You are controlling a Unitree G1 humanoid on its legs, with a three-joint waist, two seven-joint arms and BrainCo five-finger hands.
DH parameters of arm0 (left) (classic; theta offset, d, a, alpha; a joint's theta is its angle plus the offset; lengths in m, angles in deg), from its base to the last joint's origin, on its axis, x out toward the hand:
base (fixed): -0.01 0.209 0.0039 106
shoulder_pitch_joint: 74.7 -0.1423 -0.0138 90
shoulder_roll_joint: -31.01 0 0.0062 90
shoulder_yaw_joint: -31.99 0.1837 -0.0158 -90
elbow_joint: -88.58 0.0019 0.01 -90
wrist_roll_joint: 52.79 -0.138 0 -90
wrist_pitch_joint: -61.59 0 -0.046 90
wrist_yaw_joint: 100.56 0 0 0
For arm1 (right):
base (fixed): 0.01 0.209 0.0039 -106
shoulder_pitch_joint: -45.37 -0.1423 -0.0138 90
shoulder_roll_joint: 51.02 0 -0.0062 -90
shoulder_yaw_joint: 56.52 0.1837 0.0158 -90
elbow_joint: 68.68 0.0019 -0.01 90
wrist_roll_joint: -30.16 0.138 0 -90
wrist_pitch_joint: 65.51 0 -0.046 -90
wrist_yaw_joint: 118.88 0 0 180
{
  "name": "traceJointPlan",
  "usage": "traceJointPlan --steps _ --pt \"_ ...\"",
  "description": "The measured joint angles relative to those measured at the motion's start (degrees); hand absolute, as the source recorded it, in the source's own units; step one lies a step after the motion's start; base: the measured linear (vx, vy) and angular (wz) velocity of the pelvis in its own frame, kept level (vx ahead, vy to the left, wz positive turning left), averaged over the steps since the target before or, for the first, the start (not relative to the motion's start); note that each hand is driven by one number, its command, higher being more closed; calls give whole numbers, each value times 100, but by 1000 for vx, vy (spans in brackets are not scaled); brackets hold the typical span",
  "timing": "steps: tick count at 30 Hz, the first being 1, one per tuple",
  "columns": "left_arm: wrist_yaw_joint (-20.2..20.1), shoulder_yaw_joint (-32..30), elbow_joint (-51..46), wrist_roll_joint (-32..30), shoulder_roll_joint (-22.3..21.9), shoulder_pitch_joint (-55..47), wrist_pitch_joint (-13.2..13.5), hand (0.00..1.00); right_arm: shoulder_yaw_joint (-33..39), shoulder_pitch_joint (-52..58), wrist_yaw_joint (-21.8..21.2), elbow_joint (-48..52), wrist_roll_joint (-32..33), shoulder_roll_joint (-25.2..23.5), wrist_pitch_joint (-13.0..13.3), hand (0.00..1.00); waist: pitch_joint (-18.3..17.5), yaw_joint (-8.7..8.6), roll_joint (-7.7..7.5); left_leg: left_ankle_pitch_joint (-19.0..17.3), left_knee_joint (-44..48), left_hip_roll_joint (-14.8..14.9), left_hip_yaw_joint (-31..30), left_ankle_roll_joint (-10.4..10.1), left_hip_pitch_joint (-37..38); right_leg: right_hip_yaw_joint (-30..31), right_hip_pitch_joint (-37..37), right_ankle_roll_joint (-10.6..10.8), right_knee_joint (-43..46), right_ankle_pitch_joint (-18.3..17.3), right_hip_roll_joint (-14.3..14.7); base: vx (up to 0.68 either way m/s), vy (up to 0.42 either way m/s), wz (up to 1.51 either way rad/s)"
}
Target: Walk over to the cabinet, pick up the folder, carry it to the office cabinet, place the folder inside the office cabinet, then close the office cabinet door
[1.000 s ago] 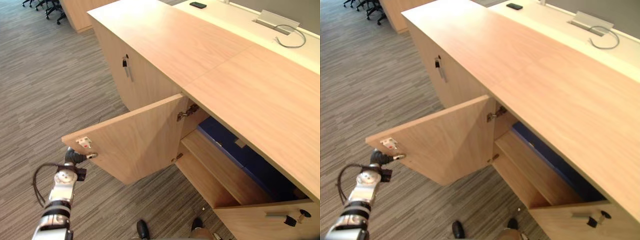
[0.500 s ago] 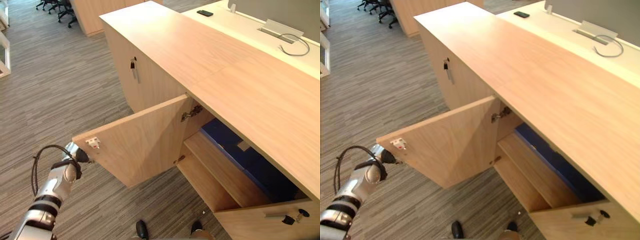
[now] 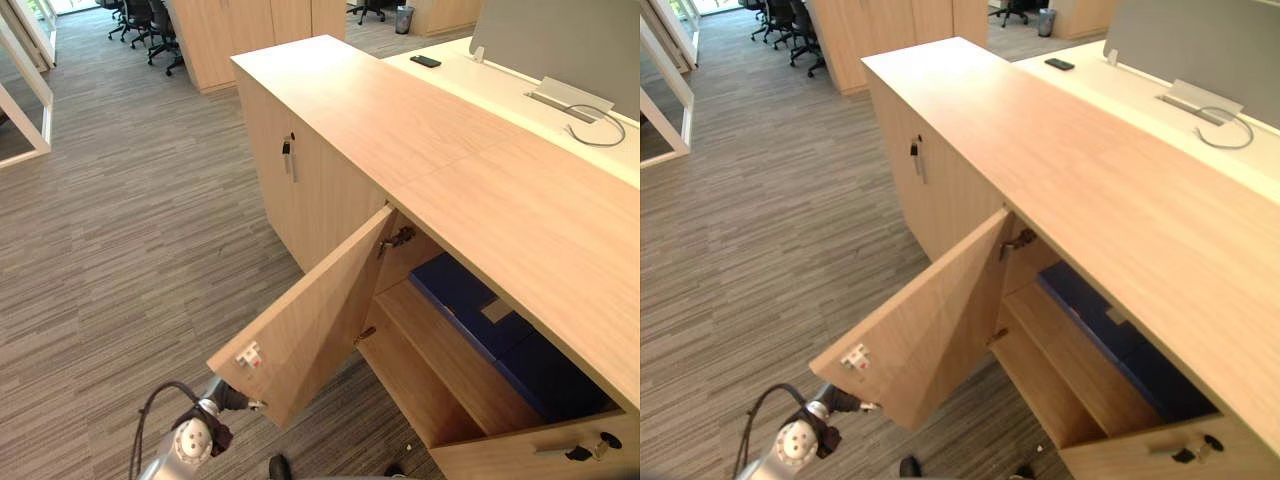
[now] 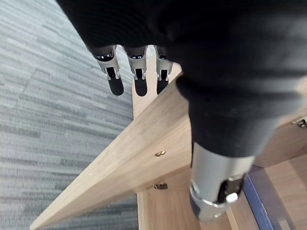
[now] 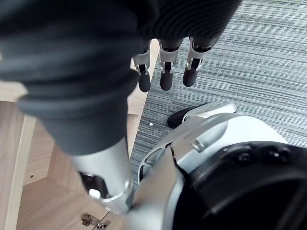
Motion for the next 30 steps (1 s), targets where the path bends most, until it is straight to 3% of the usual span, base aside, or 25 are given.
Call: traceJointPlan --steps 7,15,19,22,24,27,30 --pt "-319 328 11 73 -413 -214 0 0 -1 -83 1 -51 -3 17 -19 0 0 -29 -5 11 -1 7 13 14 -16 51 -13 4 -44 -2 27 -21 -3 -1" --pt "-497 772 302 121 -515 -244 0 0 -56 -167 1 -51 -3 32 -24 0 -157 -86 -34 25 -1 31 90 -2 -113 133 -161 -12 -43 32 53 7 -4 -4" --pt "-582 1541 620 119 -351 221 6 0 -55 -198 0 -52 -3 32 -23 0 -175 -139 -18 24 -1 50 131 -3 -96 150 -162 -11 -47 72 66 1 -9 -4" --pt "-851 2621 799 94 -169 1061 10 0 -56 -215 -1 -52 -4 32 -22 0 -182 -240 -19 42 -1 55 178 23 -81 180 -169 -12 -66 94 70 -10 -6 -9" --pt "-1107 3326 795 101 -219 1574 226 0 -59 -263 0 -57 -16 23 -20 0 -184 -447 -22 38 -1 60 266 26 -40 276 -168 20 -101 149 88 1 -4 -21" --pt "-1375 3919 776 131 -527 2045 640 0 -59 -312 4 -105 -25 13 -17 0 -189 -619 -29 -1 0 89 400 -2 31 419 -171 12 -160 186 131 3 -10 -30" --pt "-1441 4259 785 252 -867 2392 715 0 -59 -316 24 -115 -26 2 -12 0 -184 -759 -35 -34 0 177 513 -47 117 502 -161 6 -170 185 207 -5 -33 -22"
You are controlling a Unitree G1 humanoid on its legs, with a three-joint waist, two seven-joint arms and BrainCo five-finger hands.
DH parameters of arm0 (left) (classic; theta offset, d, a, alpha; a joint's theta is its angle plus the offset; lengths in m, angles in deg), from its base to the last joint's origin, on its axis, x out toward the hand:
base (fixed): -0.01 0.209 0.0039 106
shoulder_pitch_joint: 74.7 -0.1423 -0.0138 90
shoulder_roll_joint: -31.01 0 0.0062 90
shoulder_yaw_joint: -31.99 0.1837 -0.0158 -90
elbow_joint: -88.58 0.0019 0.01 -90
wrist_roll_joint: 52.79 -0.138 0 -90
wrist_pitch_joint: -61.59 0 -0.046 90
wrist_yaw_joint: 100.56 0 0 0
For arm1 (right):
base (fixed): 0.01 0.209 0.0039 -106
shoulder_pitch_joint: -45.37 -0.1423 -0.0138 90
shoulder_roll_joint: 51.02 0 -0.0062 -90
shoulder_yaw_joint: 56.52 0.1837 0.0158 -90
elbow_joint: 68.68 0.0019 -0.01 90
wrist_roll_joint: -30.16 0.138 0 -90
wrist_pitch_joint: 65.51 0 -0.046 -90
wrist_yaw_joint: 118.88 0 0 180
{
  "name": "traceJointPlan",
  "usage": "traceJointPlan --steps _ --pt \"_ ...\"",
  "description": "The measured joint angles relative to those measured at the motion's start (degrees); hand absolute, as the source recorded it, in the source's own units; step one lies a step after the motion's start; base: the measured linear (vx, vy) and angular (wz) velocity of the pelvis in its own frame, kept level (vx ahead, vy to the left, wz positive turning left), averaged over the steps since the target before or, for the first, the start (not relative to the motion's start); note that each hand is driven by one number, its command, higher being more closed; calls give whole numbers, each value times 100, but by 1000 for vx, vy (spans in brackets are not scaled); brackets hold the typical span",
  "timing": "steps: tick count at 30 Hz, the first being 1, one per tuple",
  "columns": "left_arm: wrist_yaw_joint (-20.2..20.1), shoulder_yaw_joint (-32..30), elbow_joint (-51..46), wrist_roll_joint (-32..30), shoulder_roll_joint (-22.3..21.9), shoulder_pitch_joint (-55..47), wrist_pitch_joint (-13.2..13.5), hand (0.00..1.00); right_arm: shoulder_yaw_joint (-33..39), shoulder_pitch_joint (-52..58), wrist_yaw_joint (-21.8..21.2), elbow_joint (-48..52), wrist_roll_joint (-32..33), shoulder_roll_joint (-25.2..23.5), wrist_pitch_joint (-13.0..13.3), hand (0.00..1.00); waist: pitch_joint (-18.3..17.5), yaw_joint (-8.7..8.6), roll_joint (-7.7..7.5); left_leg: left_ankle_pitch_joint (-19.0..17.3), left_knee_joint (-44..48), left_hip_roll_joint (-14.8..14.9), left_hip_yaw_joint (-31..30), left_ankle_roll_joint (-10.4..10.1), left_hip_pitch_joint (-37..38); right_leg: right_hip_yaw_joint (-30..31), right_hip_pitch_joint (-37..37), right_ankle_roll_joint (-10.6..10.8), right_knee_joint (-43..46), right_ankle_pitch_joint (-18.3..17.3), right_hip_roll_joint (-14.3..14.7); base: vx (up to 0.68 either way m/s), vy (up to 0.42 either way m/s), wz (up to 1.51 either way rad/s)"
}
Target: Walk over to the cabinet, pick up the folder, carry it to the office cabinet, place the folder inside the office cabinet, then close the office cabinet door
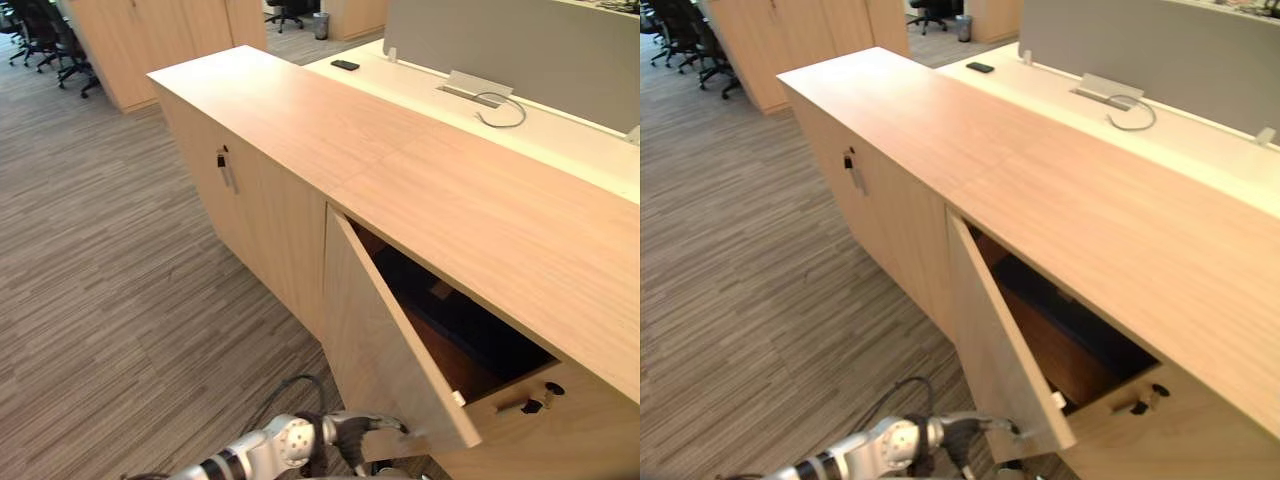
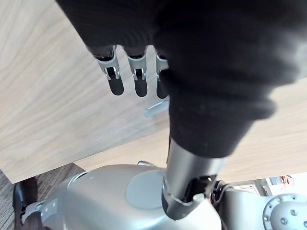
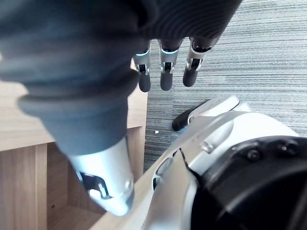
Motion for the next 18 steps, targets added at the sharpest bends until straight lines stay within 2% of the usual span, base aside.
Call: traceJointPlan --steps 4,18 --pt "-3 199 1 80 17 256 1 0 -216 -5 14 -16 -1 53 6 0 -2 -26 4 -8 1 64 39 -24 2 11 1 -2 -36 -1 52 -9 -25 -6" --pt "2 325 9 146 19 363 0 0 -466 -98 34 -47 14 120 12 0 29 -99 9 -40 2 63 53 -68 5 8 34 1 -98 -2 57 0 0 0"
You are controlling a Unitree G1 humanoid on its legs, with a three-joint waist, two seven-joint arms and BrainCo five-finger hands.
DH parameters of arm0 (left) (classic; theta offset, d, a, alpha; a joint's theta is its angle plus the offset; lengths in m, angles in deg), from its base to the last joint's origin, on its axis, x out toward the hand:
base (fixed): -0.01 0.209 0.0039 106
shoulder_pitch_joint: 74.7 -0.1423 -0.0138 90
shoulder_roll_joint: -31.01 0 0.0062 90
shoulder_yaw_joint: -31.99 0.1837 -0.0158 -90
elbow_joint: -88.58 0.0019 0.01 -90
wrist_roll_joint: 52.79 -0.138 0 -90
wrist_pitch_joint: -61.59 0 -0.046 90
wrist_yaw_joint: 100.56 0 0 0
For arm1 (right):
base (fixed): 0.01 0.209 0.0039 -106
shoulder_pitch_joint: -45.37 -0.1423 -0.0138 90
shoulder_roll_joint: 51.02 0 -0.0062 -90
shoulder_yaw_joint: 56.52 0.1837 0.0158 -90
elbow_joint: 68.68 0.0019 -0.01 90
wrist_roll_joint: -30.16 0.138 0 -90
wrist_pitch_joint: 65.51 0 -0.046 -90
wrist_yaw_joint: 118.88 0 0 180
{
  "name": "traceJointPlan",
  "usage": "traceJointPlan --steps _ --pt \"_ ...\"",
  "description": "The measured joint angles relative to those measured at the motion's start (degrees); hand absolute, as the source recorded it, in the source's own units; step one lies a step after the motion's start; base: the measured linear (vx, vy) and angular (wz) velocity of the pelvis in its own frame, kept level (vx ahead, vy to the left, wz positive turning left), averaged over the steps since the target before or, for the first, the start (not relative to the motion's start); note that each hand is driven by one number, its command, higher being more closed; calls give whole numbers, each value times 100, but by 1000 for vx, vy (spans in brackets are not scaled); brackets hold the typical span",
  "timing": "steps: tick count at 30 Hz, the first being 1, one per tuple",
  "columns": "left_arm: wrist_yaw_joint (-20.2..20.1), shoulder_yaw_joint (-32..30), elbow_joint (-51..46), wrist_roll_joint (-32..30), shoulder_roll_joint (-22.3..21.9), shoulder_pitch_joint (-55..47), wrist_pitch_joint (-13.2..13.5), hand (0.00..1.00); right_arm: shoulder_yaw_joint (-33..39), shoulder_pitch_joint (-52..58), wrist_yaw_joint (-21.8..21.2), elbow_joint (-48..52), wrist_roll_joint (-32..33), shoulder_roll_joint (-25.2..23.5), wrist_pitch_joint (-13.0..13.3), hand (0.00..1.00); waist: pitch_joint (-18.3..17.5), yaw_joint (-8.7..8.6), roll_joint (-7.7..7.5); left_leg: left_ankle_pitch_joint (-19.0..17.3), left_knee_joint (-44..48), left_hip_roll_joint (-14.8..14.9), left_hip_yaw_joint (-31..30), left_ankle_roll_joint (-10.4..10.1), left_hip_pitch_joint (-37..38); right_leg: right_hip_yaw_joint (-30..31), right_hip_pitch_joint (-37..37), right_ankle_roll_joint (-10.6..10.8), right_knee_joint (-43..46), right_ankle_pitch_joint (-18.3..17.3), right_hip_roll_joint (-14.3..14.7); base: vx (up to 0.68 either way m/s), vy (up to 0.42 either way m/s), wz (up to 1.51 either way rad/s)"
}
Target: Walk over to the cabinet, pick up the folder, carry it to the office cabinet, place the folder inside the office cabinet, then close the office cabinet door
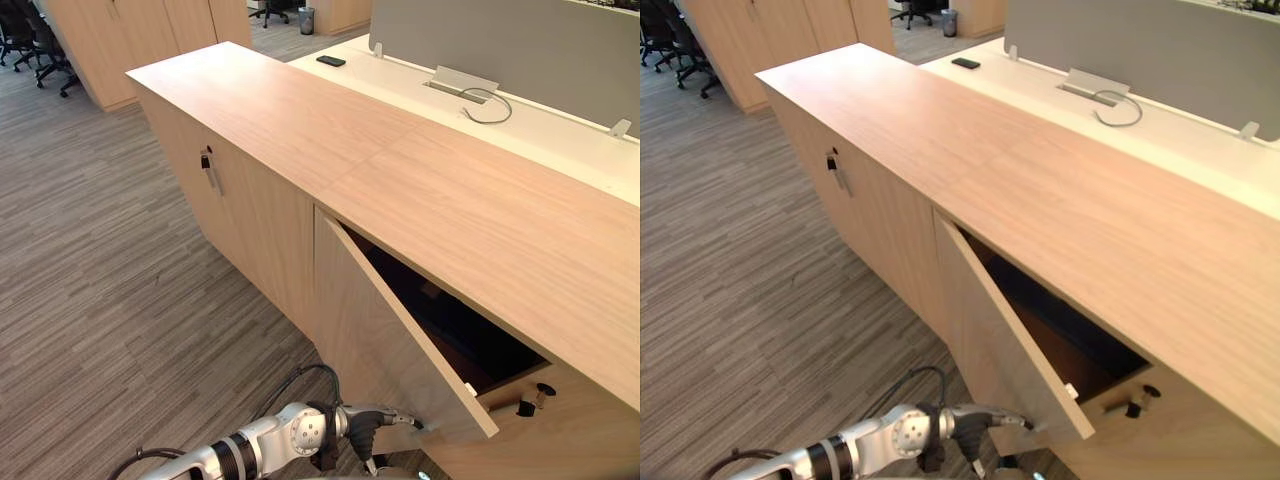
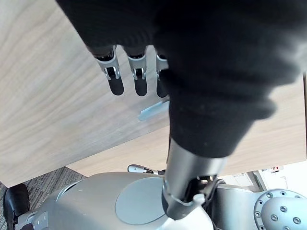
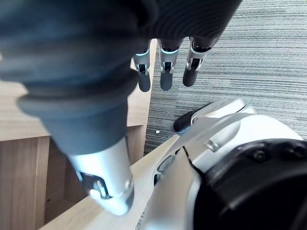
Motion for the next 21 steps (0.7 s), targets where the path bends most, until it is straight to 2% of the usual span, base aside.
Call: traceJointPlan --steps 5,10,14,17,21 --pt "30 -1 92 -244 -37 185 24 0 -151 -51 4 4 12 35 1 0 6 -90 5 -7 0 1 30 -9 0 12 -3 0 -14 0 4 -4 0 -1" --pt "156 -22 428 -403 -146 459 50 0 -151 -83 -7 34 11 36 3 0 18 -255 23 -44 2 54 225 -54 58 187 -46 -13 -44 9 98 -16 -12 -20" --pt "260 -146 685 -555 -312 615 41 0 -149 -78 -25 153 9 58 5 0 72 -392 126 -94 15 143 385 -120 89 328 -88 -43 -97 19 203 -5 -30 -20" --pt "308 -274 748 -579 -402 678 32 0 -141 -76 -48 190 6 87 7 0 66 -427 202 -119 31 232 525 -166 75 435 -182 -81 -102 7 298 11 -34 -24" --pt "391 -467 807 -674 -522 778 -14 0 -122 -70 -50 240 2 81 11 0 66 -467 228 -140 95 358 588 -214 55 489 -243 -167 -83 -52 392 13 -44 -13"
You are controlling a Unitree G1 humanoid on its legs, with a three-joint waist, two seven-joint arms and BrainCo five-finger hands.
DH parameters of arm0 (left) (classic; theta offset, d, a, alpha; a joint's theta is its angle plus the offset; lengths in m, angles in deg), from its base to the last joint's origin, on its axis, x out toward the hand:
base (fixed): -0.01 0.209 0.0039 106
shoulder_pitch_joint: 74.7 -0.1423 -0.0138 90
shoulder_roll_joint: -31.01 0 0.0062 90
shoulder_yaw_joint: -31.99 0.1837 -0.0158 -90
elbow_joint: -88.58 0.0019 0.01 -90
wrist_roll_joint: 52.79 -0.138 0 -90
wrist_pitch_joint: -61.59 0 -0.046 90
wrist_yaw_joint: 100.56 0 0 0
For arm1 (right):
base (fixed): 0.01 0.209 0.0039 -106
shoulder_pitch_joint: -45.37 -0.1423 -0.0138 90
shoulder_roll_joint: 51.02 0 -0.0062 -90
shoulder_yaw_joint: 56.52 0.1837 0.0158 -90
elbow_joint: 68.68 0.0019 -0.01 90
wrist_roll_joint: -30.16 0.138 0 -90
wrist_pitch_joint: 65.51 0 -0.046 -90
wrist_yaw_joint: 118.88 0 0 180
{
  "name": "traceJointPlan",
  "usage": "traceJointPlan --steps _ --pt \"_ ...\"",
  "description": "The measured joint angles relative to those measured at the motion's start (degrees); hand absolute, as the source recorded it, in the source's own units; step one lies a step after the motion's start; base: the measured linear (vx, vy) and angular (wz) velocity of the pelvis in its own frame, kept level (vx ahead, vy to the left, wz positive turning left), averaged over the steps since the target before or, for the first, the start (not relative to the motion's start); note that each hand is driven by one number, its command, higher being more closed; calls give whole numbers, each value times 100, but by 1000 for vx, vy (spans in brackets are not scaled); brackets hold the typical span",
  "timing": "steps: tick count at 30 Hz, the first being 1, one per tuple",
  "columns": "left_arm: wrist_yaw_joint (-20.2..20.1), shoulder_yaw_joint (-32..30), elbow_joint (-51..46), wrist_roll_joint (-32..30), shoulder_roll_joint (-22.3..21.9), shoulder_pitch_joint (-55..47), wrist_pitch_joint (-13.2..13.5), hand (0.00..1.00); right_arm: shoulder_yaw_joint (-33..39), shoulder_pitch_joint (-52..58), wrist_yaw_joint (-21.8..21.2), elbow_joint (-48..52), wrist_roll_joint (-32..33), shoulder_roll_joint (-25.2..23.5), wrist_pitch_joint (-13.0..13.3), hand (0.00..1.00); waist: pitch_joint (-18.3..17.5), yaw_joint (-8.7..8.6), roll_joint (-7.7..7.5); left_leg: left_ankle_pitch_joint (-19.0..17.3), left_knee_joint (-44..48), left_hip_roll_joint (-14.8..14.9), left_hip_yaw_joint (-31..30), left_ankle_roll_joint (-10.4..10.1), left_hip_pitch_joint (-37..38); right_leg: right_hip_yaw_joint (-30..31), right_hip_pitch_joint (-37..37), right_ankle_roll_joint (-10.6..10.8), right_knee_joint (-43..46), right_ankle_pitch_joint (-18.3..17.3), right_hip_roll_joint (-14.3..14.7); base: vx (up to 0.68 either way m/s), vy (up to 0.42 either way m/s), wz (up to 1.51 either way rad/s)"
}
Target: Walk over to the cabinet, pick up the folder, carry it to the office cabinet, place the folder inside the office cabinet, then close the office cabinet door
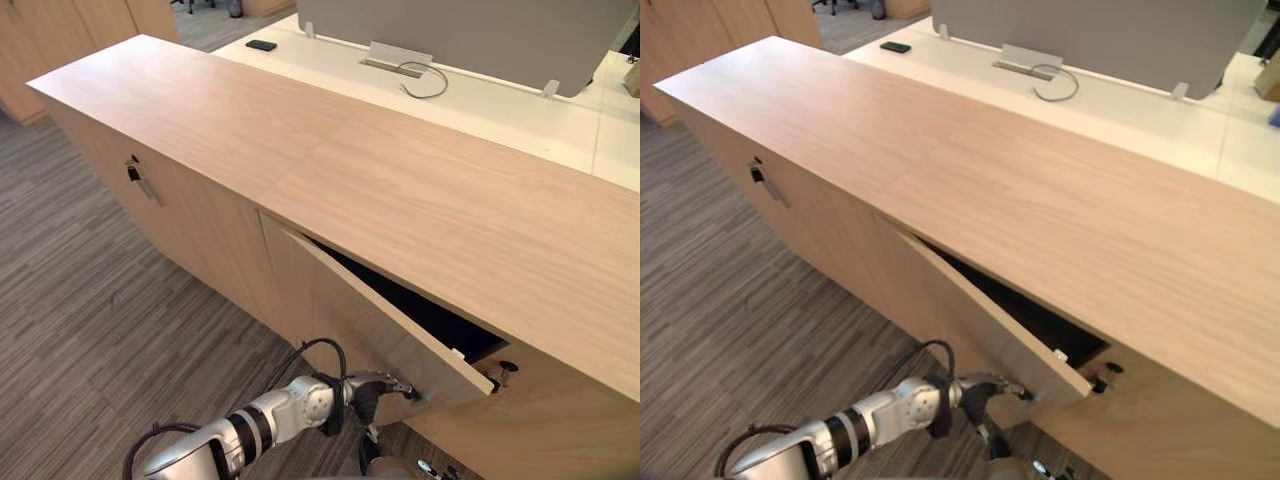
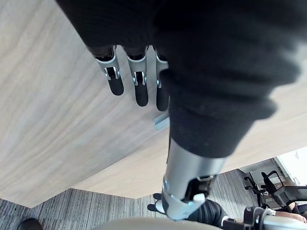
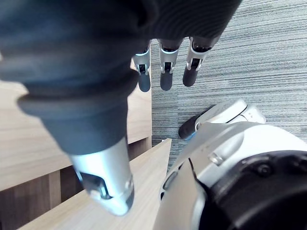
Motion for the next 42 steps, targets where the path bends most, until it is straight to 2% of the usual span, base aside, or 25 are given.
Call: traceJointPlan --steps 3,6,7,11,12,13,14,15,17,18,19,21,22,23,24,26,29,30,31,33,34,35,37,38,42 --pt "47 -136 5 -5 -11 53 -66 0 39 1 -1 -5 1 -16 22 0 2 -1 -8 -114 608 147 8 -14 -236 73 -91 -64 178 -155 13 11 -88 -9" --pt "69 -232 84 -94 -39 64 -152 0 98 2 -4 -22 2 -19 25 0 11 91 -22 -319 1928 460 -48 258 -612 349 -195 -181 502 -379 -12 25 -158 -47" --pt "62 -320 89 -105 -57 59 -216 0 100 11 -3 -29 3 -2 25 0 20 200 -24 -299 2647 659 -262 343 -790 596 -212 -260 638 -457 56 17 -136 -73" --pt "86 -593 182 -108 -171 20 -291 0 99 36 4 -31 0 20 26 0 24 270 -28 103 3731 799 -1026 743 -1223 976 -191 -370 817 -529 157 38 -133 -58" --pt "86 -612 200 -122 -182 -21 -297 0 105 42 10 -43 0 37 26 0 43 299 -35 12 4155 736 -1351 719 -1456 1118 -179 -411 859 -553 153 25 -52 -42" --pt "128 -641 206 -133 -200 -130 -329 0 173 50 20 -82 -1 80 23 0 60 352 -39 -552 4387 478 -1793 652 -1602 1260 -168 -449 912 -577 138 21 -13 -41" --pt "141 -668 206 -137 -205 -163 -340 0 222 56 30 -93 -1 97 23 0 86 388 -41 -768 4388 316 -2035 617 -1640 1320 -130 -458 916 -582 137 29 57 -42" --pt "189 -828 204 -170 -255 -211 -349 0 251 46 51 -140 -3 150 23 0 138 463 -40 -1116 4245 -80 -2529 580 -1687 1433 -50 -461 918 -584 138 27 100 -47" --pt "233 -1160 154 -208 -273 -362 -355 0 357 -34 52 -232 -11 218 30 0 206 593 -33 -1289 3188 -754 -3158 491 -1520 1692 11 -463 983 -589 156 30 197 -76" --pt "264 -1293 150 -207 -268 -428 -358 0 427 -68 52 -243 -11 217 30 0 218 603 -16 -1254 2753 -849 -3208 473 -1423 1770 27 -452 991 -594 190 16 277 -106" --pt "328 -1606 157 -209 -272 -542 -384 0 479 -75 42 -211 -14 240 51 0 294 682 100 -798 1933 -850 -3355 413 -1139 1982 50 -351 993 -694 405 -4 194 -95" --pt "420 -1871 179 -229 -157 -727 -429 0 479 12 28 -117 -16 89 41 0 305 689 -9 -730 1658 -911 -3163 451 -886 2123 242 -331 820 -695 335 4 243 -68" --pt "466 -2077 182 -229 -97 -812 -441 0 480 149 11 1 -20 -4 43 0 260 658 -142 -693 1288 -1020 -3054 456 -730 2129 287 -306 674 -679 169 48 208 -28" --pt "554 -2334 180 -222 -74 -938 -446 0 479 214 3 -1 -28 -44 39 0 207 649 -177 -639 933 -1114 -2958 465 -638 2160 151 -292 599 -685 43 66 147 -19" --pt "603 -2479 178 -218 -67 -1025 -454 0 480 227 5 -3 -37 -58 36 0 199 646 -179 -593 780 -1143 -2889 503 -603 2185 97 -290 569 -686 -3 72 121 -32" --pt "722 -2908 178 -164 44 -1474 -516 0 469 202 0 -23 -219 -118 17 0 180 668 -178 -423 484 -1206 -2647 558 -541 2414 -56 -113 544 -577 -71 76 110 -47" --pt "762 -3561 197 28 139 -2201 -603 0 466 152 -8 -16 -247 -143 -15 0 183 755 -237 -405 503 -1168 -2248 592 -247 2782 -25 52 570 -490 -23 116 100 -77" --pt "769 -3748 218 97 119 -2329 -620 0 463 130 -11 -9 -257 -143 -15 0 167 799 -247 -415 537 -1141 -2135 608 -226 2769 -39 57 568 -485 -9 140 76 -93" --pt "824 -4141 339 273 30 -2492 -646 0 460 66 -14 -14 -311 -134 -16 0 138 881 -210 -461 558 -1050 -1886 622 -151 2474 -79 63 642 -443 15 167 27 -98" --pt "910 -4737 653 696 -99 -2610 -739 0 433 -35 -13 -29 -438 -91 -24 0 105 981 -193 -518 572 -896 -1578 636 -111 1099 -234 -20 785 -390 -60 130 -35 -80" --pt "946 -5056 1001 1083 -180 -2612 -824 0 417 -52 -14 -30 -447 -74 -25 0 121 999 -174 -545 568 -816 -1507 599 -48 114 -215 -84 810 -357 -106 118 -98 -44" --pt "940 -5222 1300 1547 -189 -2644 -883 0 388 -51 -16 -58 -449 -82 -26 0 122 1020 -171 -578 569 -747 -1452 550 40 -264 -164 -153 785 -317 -51 145 -118 -41" --pt "928 -5430 1579 2079 -224 -2757 -919 0 361 -44 -21 -108 -460 -82 -31 0 114 1028 -170 -642 585 -705 -1422 480 181 -198 55 -177 636 -306 63 158 -82 -36" --pt "919 -5657 1843 2604 -317 -2856 -925 0 358 -45 -20 -133 -465 -81 -32 0 116 1038 -173 -695 643 -663 -1415 438 311 -145 259 -226 455 -272 137 154 -62 -31" --pt "921 -6161 2536 3346 -499 -2961 -901 0 238 -9 -13 -216 -438 -30 -20 0 75 1140 -177 -748 777 -617 -1465 392 327 -118 525 -274 -1 -118 237 71 -55 -11"
